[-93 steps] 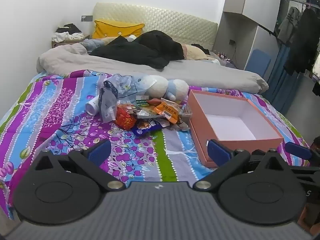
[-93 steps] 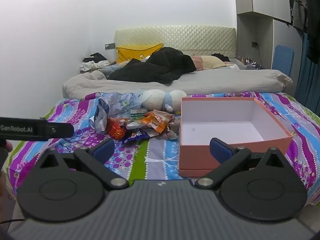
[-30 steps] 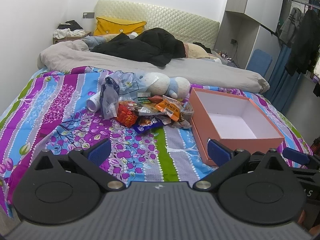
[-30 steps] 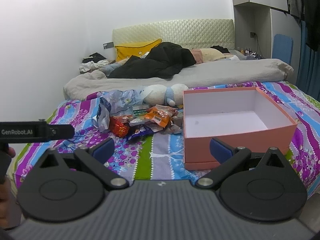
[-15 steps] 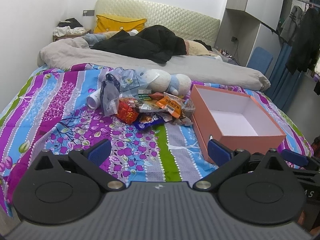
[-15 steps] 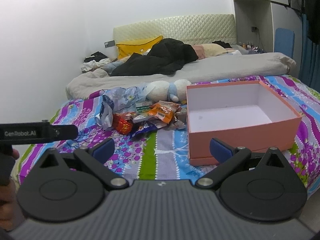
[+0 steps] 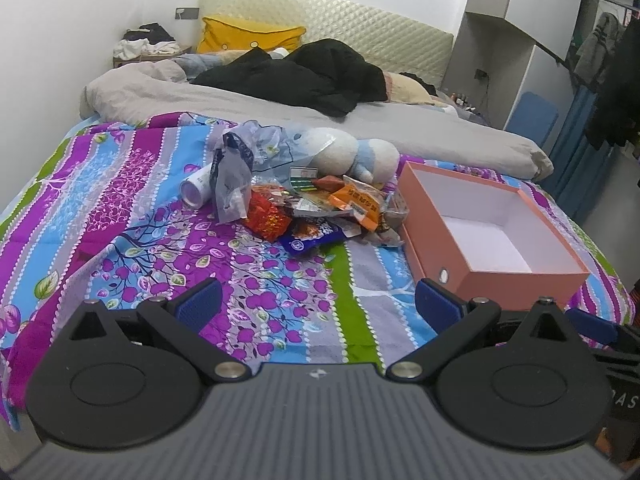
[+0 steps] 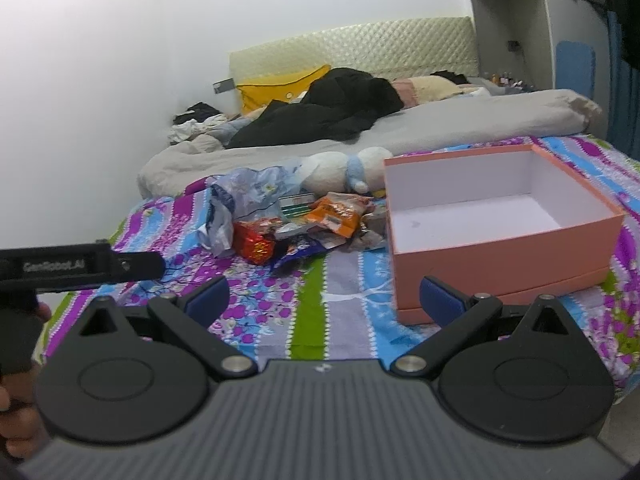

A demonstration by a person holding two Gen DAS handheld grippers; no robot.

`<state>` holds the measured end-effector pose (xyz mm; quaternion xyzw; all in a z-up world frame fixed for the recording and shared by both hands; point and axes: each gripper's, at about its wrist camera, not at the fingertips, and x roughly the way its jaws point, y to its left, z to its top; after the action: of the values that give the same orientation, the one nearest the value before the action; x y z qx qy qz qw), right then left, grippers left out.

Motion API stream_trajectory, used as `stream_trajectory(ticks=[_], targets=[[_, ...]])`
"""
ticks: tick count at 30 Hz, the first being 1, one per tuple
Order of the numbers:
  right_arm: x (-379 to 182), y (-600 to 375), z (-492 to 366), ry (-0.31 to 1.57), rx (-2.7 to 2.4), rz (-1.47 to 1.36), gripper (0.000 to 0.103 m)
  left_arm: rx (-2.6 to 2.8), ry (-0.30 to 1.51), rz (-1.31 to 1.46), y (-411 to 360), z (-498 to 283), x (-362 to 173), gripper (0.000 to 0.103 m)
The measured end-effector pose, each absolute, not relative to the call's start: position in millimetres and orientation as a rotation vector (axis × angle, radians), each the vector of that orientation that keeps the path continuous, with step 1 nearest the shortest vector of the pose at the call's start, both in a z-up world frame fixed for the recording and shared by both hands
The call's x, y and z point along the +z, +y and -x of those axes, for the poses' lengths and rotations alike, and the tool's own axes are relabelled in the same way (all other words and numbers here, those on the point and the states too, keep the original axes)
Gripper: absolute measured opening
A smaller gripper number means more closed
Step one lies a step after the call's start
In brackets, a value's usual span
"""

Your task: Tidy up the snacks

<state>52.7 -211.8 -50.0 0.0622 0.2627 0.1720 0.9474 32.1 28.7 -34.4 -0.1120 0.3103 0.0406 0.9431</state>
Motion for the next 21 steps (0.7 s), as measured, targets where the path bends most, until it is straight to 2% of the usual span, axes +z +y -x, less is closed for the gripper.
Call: stream_trajectory(ticks=[8, 11, 15, 21], targets=[[-58.0, -194.8, -74.2, 0.511, 0.349, -0.110, 0.103, 0.112, 0.654, 0.233, 48.8, -61.6, -53.8, 0.103], [-62.2, -187.7, -84.7, 0.512, 0.362, -0.108, 0.099, 0.131, 0.681, 0.220, 57.7, -75.6, -65.2, 0.103], [-67.1, -178.1, -96.3, 0.513, 0.386, -0.116, 0.098, 0.150, 0.700, 0.235, 73.2, -91.1, -78.3, 0.103], [-72.6, -159.2, -112.6, 0.496, 0.390, -0.082, 0.086, 0.169, 0.719, 0.249, 89.7, -114.0, -94.8, 0.103]])
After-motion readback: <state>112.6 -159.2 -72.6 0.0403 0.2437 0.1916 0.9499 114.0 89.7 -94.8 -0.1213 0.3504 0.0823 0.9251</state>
